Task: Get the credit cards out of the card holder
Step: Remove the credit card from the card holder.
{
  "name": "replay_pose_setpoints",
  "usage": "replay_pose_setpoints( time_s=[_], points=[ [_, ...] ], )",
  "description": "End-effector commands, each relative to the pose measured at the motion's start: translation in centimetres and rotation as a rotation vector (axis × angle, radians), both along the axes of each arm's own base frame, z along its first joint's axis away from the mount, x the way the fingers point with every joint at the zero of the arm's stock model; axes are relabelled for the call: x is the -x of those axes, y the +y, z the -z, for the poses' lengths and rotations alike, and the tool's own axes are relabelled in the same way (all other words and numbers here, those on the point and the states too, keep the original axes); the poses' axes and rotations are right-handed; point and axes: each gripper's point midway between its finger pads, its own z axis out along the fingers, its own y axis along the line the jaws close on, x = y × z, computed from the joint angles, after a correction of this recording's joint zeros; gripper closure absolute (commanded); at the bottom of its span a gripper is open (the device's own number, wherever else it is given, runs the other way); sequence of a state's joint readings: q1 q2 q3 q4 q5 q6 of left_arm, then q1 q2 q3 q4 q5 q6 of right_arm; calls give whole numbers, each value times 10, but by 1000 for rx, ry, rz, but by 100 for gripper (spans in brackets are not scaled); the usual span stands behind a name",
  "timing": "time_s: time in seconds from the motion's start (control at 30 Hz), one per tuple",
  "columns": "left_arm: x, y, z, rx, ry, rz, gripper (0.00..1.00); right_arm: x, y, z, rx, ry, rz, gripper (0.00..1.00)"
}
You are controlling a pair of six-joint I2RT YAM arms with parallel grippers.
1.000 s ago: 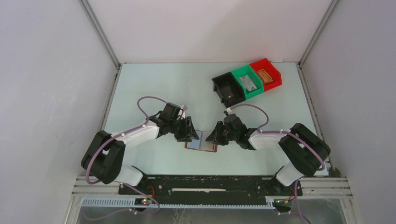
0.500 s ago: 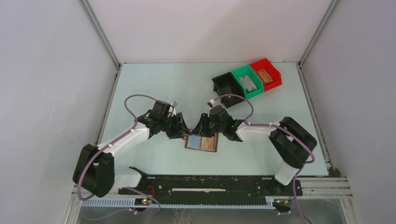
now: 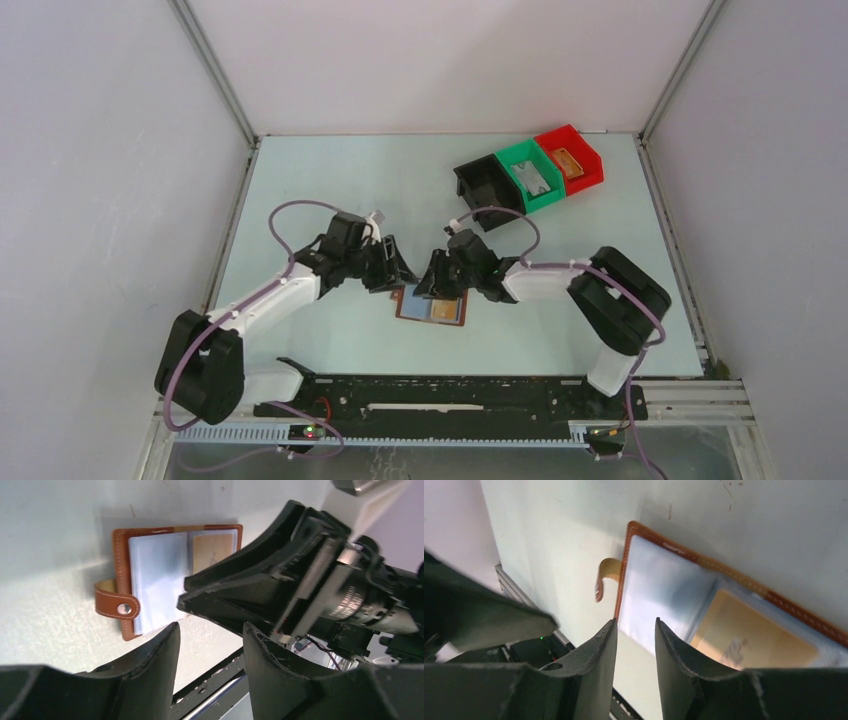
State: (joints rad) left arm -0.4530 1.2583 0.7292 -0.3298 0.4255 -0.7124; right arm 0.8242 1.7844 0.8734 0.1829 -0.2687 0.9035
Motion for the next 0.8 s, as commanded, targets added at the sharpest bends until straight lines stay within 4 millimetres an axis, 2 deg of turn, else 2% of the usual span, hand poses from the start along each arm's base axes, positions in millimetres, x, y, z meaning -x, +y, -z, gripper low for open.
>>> replay_pose_setpoints(
  time_s=[0.0,0.1,0.27,0.43,0.57,0.77],
  points=[
    [0,-20,-9,64,-24,44,45,-13,-11,-52,-65,-165,36,57],
    [3,-32,-5,87,-10,72,46,-14,-32,-48,-45,-166,88,57],
    [2,-51,0,143,7,98,49,-6,-59,-31,-31,-119,141,59],
    [3,-60,24,129,71,134,52,2,-77,-16,-14,-78,188,64],
    [8,-57,43,97,109,149,52,4,-84,-10,-21,-57,212,64],
    [11,-55,57,77,135,150,58,2,-83,-12,-36,-56,210,65]
  ],
)
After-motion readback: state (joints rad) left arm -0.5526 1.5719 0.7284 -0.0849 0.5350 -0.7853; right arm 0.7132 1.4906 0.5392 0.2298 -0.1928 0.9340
